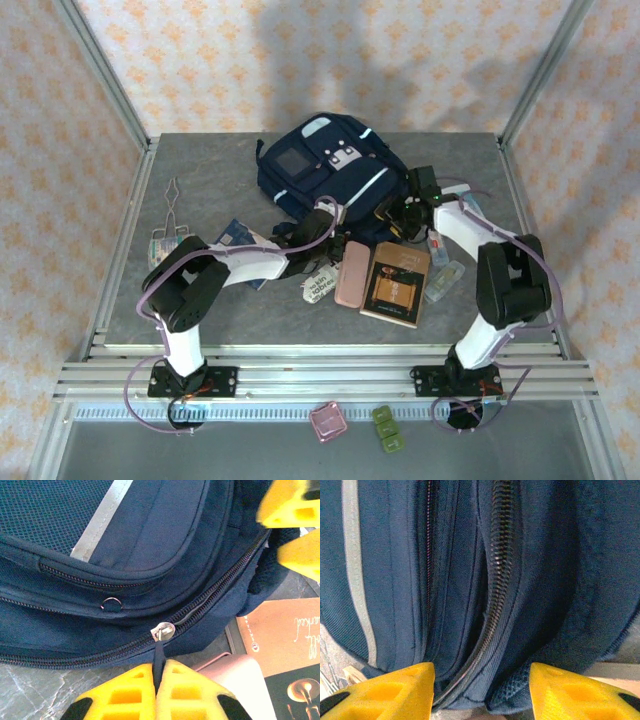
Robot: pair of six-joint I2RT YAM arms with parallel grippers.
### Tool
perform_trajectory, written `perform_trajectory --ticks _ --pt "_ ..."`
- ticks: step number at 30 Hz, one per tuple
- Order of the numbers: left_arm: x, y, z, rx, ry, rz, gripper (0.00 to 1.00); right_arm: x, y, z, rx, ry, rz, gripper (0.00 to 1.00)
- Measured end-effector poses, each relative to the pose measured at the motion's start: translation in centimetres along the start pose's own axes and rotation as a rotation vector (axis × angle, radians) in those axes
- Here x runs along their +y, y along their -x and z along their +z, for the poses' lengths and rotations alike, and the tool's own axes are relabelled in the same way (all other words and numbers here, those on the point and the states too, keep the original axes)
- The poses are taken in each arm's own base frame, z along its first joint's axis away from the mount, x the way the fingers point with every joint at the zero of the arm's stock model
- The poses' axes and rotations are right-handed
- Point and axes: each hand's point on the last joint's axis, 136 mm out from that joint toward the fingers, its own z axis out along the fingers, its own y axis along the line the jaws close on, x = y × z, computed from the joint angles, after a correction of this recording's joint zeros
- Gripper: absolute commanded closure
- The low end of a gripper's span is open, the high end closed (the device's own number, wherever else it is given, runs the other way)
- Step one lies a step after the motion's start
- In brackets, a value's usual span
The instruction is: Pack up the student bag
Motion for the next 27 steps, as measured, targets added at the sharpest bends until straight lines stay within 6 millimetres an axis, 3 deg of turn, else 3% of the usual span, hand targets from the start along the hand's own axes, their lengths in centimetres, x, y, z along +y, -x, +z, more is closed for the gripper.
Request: perform_trajectory --ticks 3,5,7,9,11,19,27 --pt "0.1 -0.1 0.0 0.003 0.002 0.012 1.0 -0.1 0.2 1.9 0.014 -0.018 0.011 0.68" --pt "0.1 -0.2 0.0 0.006 0.005 0.021 1.0 -0.3 0.3 2.7 0.017 -0.024 0.024 0.86" --pt "0.3 -0.3 -0.1 0.008 0.01 0.027 0.97 -0.5 0.3 3.0 0.022 -0.03 0.038 0.99" --pt "0.4 -0.5 -0.4 0.01 0.009 0.033 0.73 -0.6 0.2 3.1 0.024 -0.031 0.038 1.0" --pt "0.4 -0.4 -0.7 0.013 -0.009 0.029 0.62 -0.7 0.1 3.2 0.022 -0.029 0.042 1.0" --pt "2.6 1.3 -1.0 0.032 -0.081 -0.027 0.54 -0.7 0.2 3.3 0.019 -0.024 0.04 1.0" --pt "1.1 1.4 -1.4 0.069 -0.194 -0.021 0.54 -0.5 0.2 3.3 0.018 -0.016 0.039 1.0"
